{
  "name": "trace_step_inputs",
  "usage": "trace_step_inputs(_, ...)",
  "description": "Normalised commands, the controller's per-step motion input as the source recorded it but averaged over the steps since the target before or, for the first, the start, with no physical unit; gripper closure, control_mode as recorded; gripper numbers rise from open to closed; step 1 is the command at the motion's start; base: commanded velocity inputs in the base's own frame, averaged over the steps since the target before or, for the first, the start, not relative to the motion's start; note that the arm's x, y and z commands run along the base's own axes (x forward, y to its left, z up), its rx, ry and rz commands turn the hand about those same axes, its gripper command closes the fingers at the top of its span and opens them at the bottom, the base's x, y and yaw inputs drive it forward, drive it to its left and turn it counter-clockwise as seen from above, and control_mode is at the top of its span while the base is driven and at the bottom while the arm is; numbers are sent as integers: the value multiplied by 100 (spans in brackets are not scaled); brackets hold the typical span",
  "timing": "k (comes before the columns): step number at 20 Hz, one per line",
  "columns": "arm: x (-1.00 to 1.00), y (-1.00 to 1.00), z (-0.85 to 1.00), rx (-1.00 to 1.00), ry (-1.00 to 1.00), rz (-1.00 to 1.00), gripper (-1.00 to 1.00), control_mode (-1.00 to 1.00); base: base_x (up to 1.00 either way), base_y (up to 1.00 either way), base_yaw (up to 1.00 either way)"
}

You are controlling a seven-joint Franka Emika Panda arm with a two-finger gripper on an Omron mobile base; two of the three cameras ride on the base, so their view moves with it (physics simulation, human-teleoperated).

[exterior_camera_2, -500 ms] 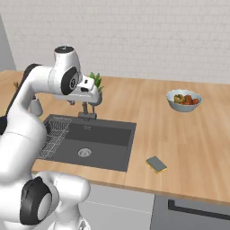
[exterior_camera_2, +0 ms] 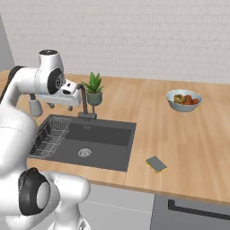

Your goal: Pick the pan and sponge and place them into the sink. Then turn on the water.

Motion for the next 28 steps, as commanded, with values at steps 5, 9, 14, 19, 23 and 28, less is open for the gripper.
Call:
trace_step_inputs(5,0,100,-24,0,26,0,-100,-100,0,0,0)
trace_step_inputs(9,0,100,-37,0,28,0,-100,-100,0,0,0)
trace_step_inputs(14,1,100,-44,0,17,0,-100,-100,0,0,0)
trace_step_inputs(19,29,100,-39,0,3,0,-100,-100,0,0,0)
trace_step_inputs(23,19,71,-23,0,0,0,-100,-100,0,0,0)
trace_step_inputs(28,0,2,0,0,0,0,-100,-100,0,0,0)
